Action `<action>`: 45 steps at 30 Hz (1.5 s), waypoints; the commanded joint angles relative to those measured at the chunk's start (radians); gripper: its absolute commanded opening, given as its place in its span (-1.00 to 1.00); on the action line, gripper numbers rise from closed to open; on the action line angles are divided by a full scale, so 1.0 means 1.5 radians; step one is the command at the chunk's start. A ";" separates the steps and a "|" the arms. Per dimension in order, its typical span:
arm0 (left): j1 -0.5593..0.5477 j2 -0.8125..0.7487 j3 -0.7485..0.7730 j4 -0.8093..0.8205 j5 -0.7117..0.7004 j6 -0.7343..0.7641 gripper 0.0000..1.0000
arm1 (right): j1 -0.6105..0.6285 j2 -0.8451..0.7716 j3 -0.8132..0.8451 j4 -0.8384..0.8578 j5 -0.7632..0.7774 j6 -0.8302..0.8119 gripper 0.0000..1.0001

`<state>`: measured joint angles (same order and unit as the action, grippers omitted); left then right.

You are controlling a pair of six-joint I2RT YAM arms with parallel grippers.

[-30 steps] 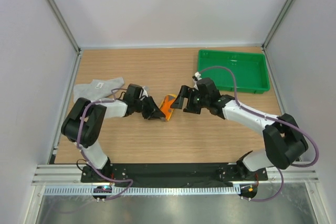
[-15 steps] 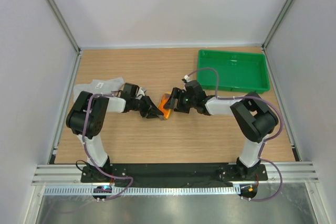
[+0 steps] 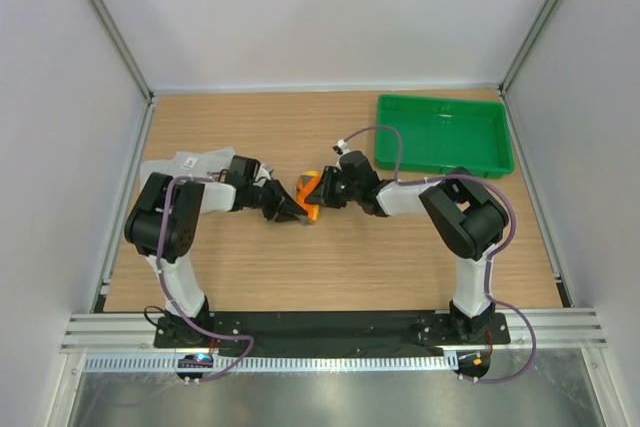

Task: Roll the towels
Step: Place the rolled towel into the container

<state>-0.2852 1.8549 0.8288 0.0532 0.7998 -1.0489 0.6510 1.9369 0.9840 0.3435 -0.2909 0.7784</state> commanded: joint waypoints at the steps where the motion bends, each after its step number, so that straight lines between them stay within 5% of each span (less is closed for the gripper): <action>1: -0.005 -0.052 -0.005 -0.033 -0.009 0.008 -0.81 | -0.001 -0.034 0.071 -0.022 0.011 -0.035 -0.88; 9: -0.004 -0.241 0.022 -0.221 -0.085 0.154 -0.10 | -0.105 -0.142 0.228 -0.303 -0.036 -0.196 -0.98; 17: -0.005 -0.380 0.015 -0.351 -0.190 0.249 -0.07 | -0.300 -0.146 0.389 -0.446 -0.150 -0.270 -0.98; 20: -0.005 -0.400 0.009 -0.355 -0.175 0.249 -0.08 | -0.390 -0.052 0.464 -0.449 -0.306 -0.253 -0.98; 25: -0.005 -0.401 0.016 -0.360 -0.157 0.253 -0.09 | -0.475 0.128 0.575 -0.500 -0.386 -0.267 -0.97; 32: -0.004 -0.389 0.015 -0.343 -0.129 0.246 -0.11 | -0.481 0.306 0.703 -0.708 -0.364 -0.379 -0.97; 45: -0.004 -0.384 0.014 -0.334 -0.134 0.240 -0.13 | -0.450 0.367 0.758 -0.825 -0.227 -0.449 -0.89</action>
<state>-0.2886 1.2819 0.8463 -0.4683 0.5865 -0.6952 -0.0555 2.4599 2.0743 -0.8078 -0.7177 0.1516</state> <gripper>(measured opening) 0.440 0.216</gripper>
